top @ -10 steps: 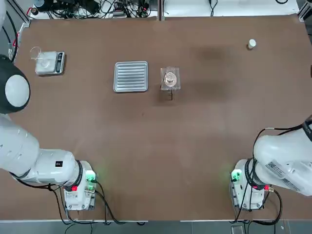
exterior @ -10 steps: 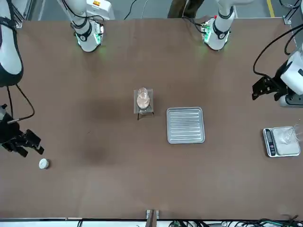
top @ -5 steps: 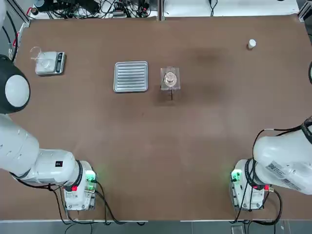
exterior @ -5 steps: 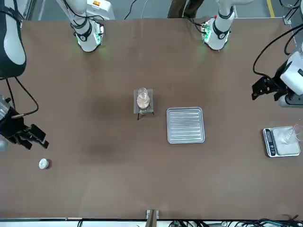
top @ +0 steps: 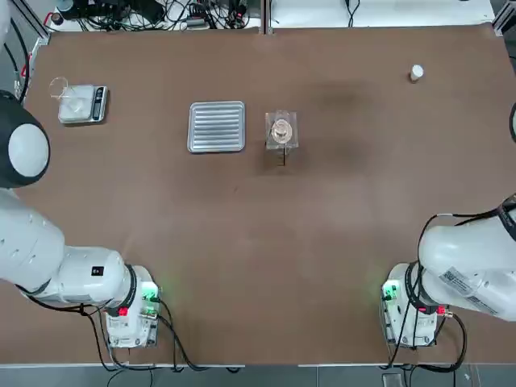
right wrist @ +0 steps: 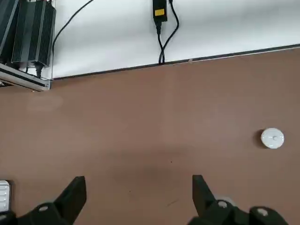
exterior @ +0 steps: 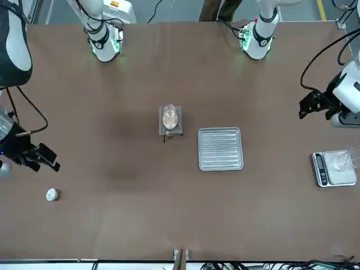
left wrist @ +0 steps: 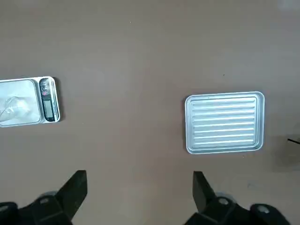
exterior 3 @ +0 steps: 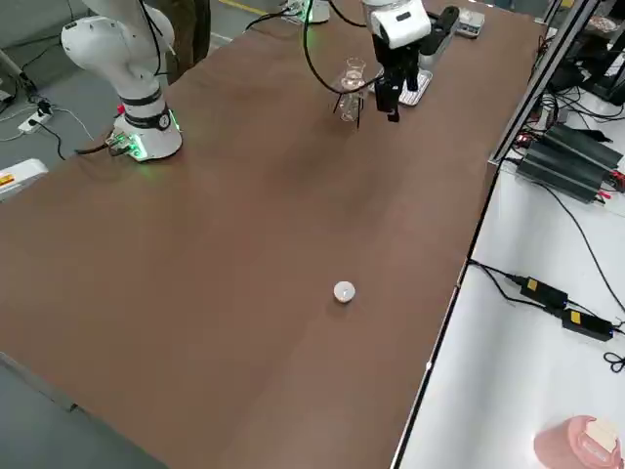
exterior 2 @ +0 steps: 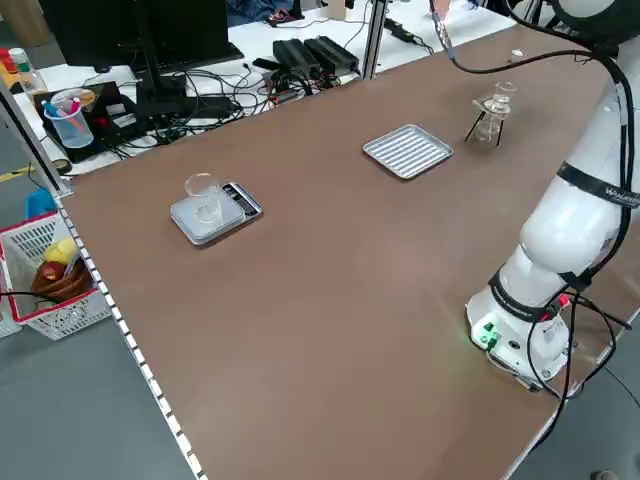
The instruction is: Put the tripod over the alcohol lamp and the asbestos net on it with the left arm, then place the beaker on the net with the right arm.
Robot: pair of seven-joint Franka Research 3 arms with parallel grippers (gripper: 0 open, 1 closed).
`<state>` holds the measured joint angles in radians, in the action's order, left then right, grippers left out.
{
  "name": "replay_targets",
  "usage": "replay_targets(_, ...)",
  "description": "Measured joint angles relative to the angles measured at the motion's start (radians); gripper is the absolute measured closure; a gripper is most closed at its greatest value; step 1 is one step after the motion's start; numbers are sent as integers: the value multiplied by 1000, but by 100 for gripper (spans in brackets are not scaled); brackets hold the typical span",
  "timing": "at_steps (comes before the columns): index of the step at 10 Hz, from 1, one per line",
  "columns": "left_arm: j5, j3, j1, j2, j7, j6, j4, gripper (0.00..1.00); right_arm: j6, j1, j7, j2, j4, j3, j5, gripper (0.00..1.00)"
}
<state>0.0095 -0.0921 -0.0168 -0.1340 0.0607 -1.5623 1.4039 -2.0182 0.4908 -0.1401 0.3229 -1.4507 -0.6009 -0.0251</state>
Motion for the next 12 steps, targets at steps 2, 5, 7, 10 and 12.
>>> replay_targets(2,0,0,3,0,0,0,0,0,30,-138,-27,-15,24,141,-5,0)
replay_targets(5,0,-2,4,0,0,0,0,0,145,-353,-45,-75,35,421,-3,0)
replay_targets(7,0,-4,2,0,0,0,-1,0,247,-405,-41,-134,34,513,-4,0)
replay_targets(10,0,-6,1,0,0,0,-6,0,353,-555,-56,-226,-6,607,-3,0)
replay_targets(12,0,-15,1,0,0,0,-8,0,358,-654,-78,-251,-33,663,-4,0)
